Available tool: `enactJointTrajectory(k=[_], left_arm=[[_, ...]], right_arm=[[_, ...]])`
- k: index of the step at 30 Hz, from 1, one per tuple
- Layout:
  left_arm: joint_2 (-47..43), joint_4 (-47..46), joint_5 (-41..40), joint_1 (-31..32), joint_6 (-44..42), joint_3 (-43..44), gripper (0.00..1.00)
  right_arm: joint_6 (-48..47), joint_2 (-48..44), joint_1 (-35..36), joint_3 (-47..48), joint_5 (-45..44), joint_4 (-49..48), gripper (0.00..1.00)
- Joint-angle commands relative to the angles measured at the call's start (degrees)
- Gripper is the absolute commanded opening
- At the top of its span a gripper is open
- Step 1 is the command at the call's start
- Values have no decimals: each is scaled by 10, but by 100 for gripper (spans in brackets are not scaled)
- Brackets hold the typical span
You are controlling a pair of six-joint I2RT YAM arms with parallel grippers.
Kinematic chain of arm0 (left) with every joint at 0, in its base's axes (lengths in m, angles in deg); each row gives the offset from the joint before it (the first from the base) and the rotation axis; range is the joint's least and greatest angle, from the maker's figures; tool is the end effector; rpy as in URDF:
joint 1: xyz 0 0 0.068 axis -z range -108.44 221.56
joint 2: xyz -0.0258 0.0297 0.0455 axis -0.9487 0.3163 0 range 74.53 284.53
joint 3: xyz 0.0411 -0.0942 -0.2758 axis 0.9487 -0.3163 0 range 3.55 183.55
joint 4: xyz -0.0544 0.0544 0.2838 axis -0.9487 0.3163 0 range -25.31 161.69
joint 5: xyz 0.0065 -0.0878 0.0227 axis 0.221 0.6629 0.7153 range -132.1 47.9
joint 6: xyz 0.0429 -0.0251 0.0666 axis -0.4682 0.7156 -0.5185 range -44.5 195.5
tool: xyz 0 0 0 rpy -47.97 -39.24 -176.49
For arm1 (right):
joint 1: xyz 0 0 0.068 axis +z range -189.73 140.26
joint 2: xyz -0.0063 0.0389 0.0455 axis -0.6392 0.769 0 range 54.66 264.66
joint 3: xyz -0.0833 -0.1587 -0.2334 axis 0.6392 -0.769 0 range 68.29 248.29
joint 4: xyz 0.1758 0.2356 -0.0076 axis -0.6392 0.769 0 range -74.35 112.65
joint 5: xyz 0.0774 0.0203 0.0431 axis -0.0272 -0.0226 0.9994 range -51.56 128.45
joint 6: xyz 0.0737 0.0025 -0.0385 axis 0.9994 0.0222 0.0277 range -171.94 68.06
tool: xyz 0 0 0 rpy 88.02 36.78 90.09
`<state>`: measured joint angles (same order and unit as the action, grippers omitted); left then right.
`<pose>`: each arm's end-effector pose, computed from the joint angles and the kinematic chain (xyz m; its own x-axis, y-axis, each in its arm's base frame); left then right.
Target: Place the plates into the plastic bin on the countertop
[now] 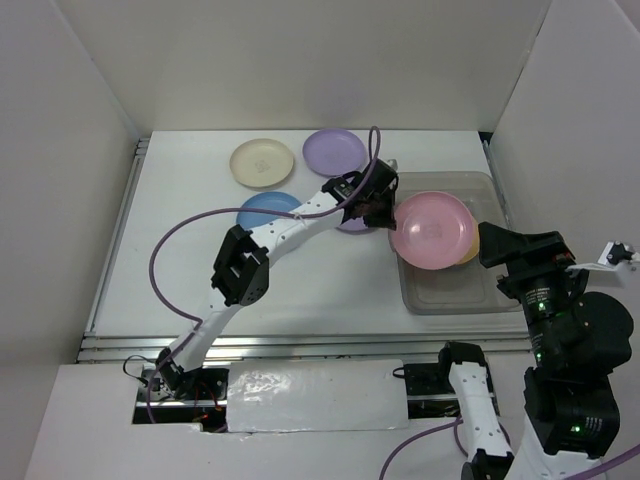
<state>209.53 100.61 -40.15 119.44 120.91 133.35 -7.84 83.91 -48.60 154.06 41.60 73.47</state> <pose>0.4117 -0.4590 0.2539 -0.8498 -0.1212 -0.5130 0.2186 0.8045 -0.5522 0.0214 0.0008 0.5162 0.0532 0.6950 -0.7170 0.0870 0.7121 0.6967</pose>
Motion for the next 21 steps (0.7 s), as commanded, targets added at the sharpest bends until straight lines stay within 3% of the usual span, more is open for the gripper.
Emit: enactJointTrajectory(k=[1, 11, 14, 17, 18, 19, 20, 21], left_arm=[[17, -103, 34, 9, 15, 64, 0], [89, -219, 32, 20, 70, 56, 0], [105, -239, 27, 20, 78, 61, 11], [120, -253, 16, 18, 89, 71, 32], [124, -250, 10, 18, 93, 84, 49], [127, -257, 11, 17, 94, 86, 77], [124, -257, 10, 17, 96, 94, 99], [121, -256, 4, 17, 95, 95, 99]], right_arm=[[3, -3, 16, -11, -8, 18, 100], [1, -8, 44, -4, 2, 31, 100], [-2, -4, 46, 9, 11, 33, 100], [-5, -3, 45, 16, 20, 34, 100], [-5, -6, 45, 16, 23, 31, 100], [-6, -6, 46, 17, 25, 31, 100], [-9, -6, 45, 18, 25, 33, 100], [-13, -6, 45, 18, 25, 34, 100]])
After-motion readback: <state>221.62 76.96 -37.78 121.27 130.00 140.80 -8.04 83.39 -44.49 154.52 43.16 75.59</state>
